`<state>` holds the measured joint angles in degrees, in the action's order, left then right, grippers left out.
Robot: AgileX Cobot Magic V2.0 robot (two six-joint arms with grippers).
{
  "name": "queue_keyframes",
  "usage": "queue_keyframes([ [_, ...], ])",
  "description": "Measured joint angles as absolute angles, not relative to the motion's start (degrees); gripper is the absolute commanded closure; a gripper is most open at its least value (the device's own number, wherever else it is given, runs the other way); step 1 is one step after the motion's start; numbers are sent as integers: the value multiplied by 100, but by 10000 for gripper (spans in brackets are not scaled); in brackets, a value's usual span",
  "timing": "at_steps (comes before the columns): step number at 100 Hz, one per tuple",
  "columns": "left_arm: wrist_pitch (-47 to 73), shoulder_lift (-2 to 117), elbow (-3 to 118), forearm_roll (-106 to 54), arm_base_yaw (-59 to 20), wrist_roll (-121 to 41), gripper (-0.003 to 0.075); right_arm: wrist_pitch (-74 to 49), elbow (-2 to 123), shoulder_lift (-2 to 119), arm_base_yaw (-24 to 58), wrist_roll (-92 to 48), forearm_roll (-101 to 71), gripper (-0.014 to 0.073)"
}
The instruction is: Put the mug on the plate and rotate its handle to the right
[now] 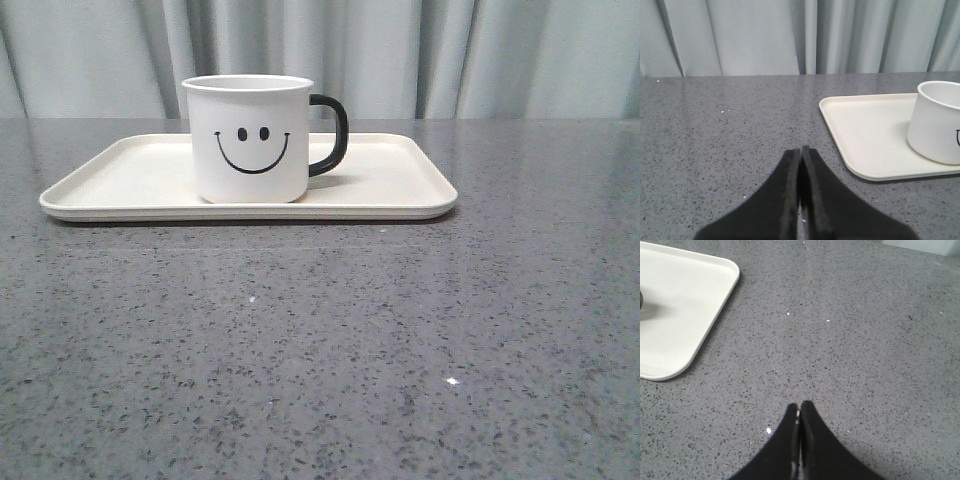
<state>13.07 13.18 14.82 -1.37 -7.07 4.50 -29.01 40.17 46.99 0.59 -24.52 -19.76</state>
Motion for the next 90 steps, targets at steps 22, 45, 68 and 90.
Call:
queue_keyframes([
  [22, 1257, 616, 912, -124, -707, 450, 740, -2901, 4017, 4699, 59, -2452, -1976, 658],
  [45, 1220, 228, 555, -124, -592, 446, 740, -2901, 4017, 4699, 59, -2452, -1976, 658],
  [68, 1195, 11, 303, -124, -100, 446, 740, -2901, 4017, 4699, 59, -2452, -1976, 658],
  [90, 1096, -20, -4, -124, 72, 446, 740, -2901, 4017, 4699, 59, -2452, -1976, 658],
])
